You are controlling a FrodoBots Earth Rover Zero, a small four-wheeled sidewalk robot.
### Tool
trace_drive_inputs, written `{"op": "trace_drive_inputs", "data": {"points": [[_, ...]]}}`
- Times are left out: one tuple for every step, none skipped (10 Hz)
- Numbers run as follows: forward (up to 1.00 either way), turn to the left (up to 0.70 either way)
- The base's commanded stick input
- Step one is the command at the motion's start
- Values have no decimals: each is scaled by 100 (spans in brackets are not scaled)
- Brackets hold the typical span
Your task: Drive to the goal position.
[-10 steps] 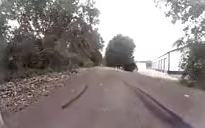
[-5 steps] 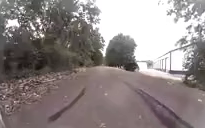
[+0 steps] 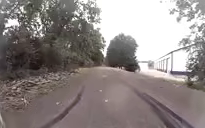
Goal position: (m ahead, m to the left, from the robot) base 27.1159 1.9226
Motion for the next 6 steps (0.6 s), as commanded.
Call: {"op": "trace_drive_inputs", "data": {"points": [[70, 0], [70, 0], [70, 0], [70, 0], [70, 0], [70, 0]]}}
